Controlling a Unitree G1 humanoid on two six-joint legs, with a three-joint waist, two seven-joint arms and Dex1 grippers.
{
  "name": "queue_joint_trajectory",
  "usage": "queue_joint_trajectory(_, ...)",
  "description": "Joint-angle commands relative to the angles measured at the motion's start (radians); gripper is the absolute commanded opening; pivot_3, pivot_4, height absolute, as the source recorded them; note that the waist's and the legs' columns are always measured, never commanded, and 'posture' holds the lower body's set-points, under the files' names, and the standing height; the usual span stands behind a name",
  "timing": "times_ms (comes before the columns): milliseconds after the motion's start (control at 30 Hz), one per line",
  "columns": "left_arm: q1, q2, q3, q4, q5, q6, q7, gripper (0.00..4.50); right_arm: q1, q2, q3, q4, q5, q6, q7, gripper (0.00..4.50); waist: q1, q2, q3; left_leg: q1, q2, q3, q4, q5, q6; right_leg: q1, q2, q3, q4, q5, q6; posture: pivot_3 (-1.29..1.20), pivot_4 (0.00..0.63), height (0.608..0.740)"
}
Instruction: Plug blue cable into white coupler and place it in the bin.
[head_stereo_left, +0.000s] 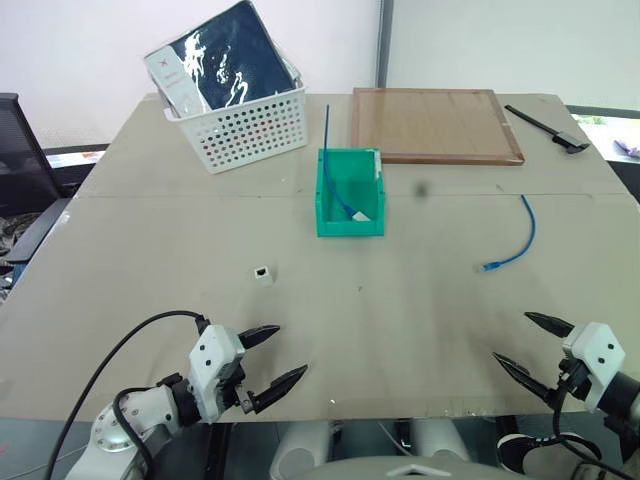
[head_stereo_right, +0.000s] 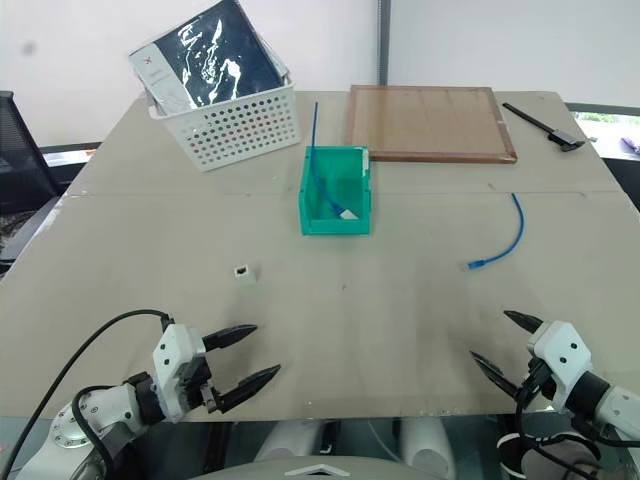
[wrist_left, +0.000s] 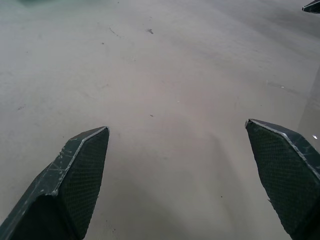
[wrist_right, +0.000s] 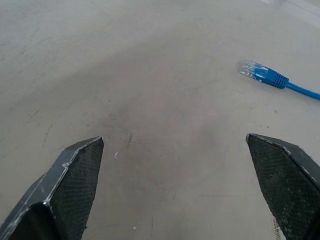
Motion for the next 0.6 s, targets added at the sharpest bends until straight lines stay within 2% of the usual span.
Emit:
queue_joint_trajectory(33, -0.028, 0.002, 0.004, -0.039, -0.025, 0.002, 0.004, 4.47, -0.031, -0.015, -0.017, -0.055, 0.022, 0.029, -0.021, 4.5, 0.0, 0.0, 0.0, 0.0, 0.0, 0.0, 0.0, 0.0, 0.0, 0.0, 0.0, 0.0, 0.0, 0.0, 0.0, 0.0, 0.15, 0.74)
queue_joint_trajectory(133, -0.092, 0.007, -0.014, -0.116, -0.08, 0.071, 0.023, 4.47, -0.111, -0.069, -0.024, -0.143, 0.057, 0.138, -0.04, 4.5, -0.001, 0.001, 0.001, 0.0, 0.0, 0.0, 0.0, 0.0, 0.0, 0.0, 0.0, 0.0, 0.0, 0.0, 0.0, 0.0, 0.15, 0.74)
queue_joint_trajectory(267, -0.178, 0.047, -0.038, -0.169, -0.106, 0.117, -0.006, 4.47, -0.248, -0.26, 0.016, -0.173, 0.057, 0.318, 0.023, 4.5, -0.001, 0.001, 0.0, 0.001, 0.0, 0.001, 0.001, 0.0, 0.0, 0.001, 0.001, 0.0, 0.0, 0.0, 0.0, 0.0, 0.15, 0.74)
queue_joint_trajectory(400, -0.22, 0.075, -0.076, -0.189, -0.09, 0.115, -0.026, 4.47, -0.446, -0.42, 0.121, -0.053, 0.006, 0.332, 0.122, 4.5, -0.002, 0.001, 0.001, 0.0, 0.0, 0.001, 0.0, 0.0, 0.0, 0.0, 0.001, -0.002, -0.001, 0.001, -0.002, 0.0, 0.15, 0.74)
queue_joint_trajectory(500, -0.246, 0.079, -0.106, -0.211, -0.09, 0.123, -0.023, 4.47, -0.7, -0.473, 0.282, 0.13, -0.07, 0.31, 0.223, 4.5, -0.007, 0.001, 0.004, -0.001, 0.0, 0.003, 0.0, 0.0, 0.001, 0.0, 0.001, -0.001, -0.003, 0.002, -0.004, 0.0, 0.15, 0.74)
queue_joint_trajectory(600, -0.269, 0.08, -0.12, -0.224, -0.099, 0.138, -0.016, 4.5, -0.904, -0.461, 0.424, 0.314, -0.154, 0.237, 0.328, 3.66, -0.006, 0.0, 0.006, 0.0, 0.0, 0.004, 0.0, -0.001, 0.001, 0.001, 0.001, 0.0, -0.004, 0.002, -0.003, 0.0, 0.15, 0.74)
